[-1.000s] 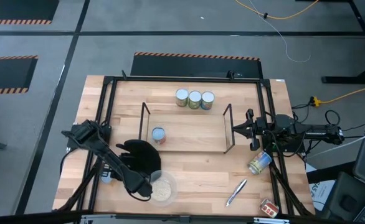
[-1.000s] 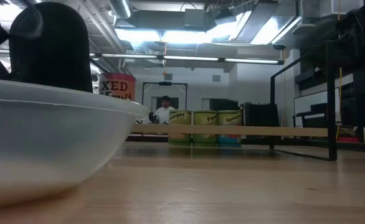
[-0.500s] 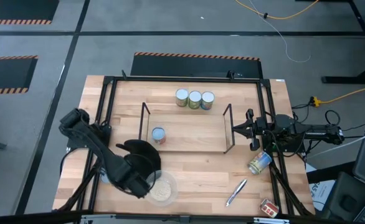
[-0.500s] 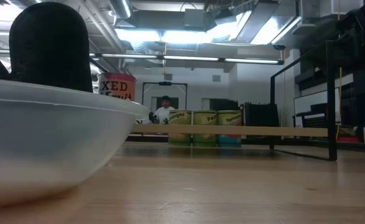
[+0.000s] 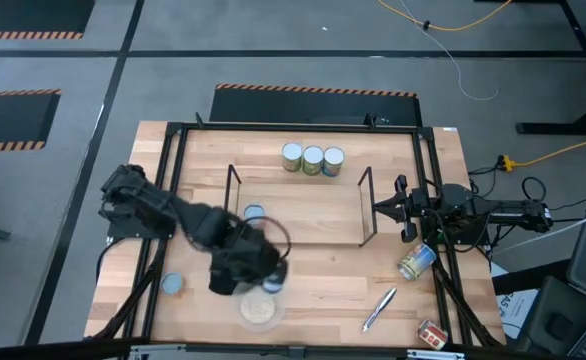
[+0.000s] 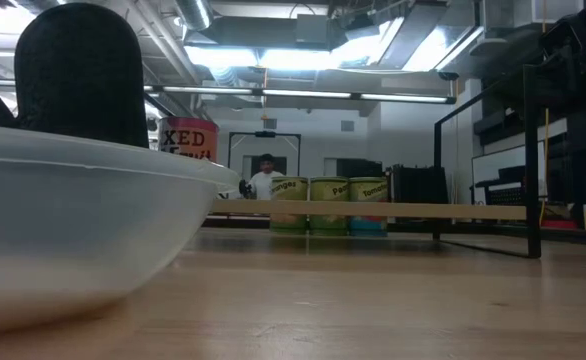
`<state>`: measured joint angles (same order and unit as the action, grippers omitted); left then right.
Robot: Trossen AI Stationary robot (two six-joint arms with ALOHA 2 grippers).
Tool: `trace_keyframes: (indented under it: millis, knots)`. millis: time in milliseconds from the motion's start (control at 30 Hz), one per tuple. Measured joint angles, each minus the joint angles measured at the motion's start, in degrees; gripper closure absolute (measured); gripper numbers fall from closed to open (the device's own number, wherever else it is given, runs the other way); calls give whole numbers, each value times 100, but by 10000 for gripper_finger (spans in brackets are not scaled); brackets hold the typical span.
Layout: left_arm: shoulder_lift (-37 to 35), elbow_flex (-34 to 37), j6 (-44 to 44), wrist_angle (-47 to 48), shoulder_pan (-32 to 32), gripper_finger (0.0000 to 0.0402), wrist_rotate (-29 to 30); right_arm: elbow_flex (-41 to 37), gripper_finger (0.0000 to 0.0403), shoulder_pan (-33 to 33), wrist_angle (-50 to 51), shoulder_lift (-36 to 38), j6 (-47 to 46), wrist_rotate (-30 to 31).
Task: Pick and place cans onto a shelf
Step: Put the small canned oranges on the shelf
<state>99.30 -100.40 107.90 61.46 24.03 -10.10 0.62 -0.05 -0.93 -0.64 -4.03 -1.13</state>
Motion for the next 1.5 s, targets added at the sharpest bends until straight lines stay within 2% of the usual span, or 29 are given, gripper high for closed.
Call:
trace_keyframes:
  millis: [200, 433, 600, 1000, 1333, 1500]
  knots:
    - [196, -6, 101, -737, -818, 392, -247, 0, 357, 2, -2, 0, 0, 0]
    - [400, 11, 299, -715, -1616, 389, -1176, 0, 357, 0, -2, -9, 0, 2]
    - [532, 19, 274, -771, -2031, 388, -1535, 0, 357, 1, -3, -4, 0, 2]
    - [1020, 2, -216, -777, -2602, 388, -2118, 0, 357, 2, -2, 0, 0, 0]
    - [1665, 9, -784, -1022, -2937, 388, -2965, 0, 357, 0, -17, -46, 0, 0]
    - [1794, 1, -872, -1168, -3097, 388, -3020, 0, 357, 0, -12, -37, 0, 0]
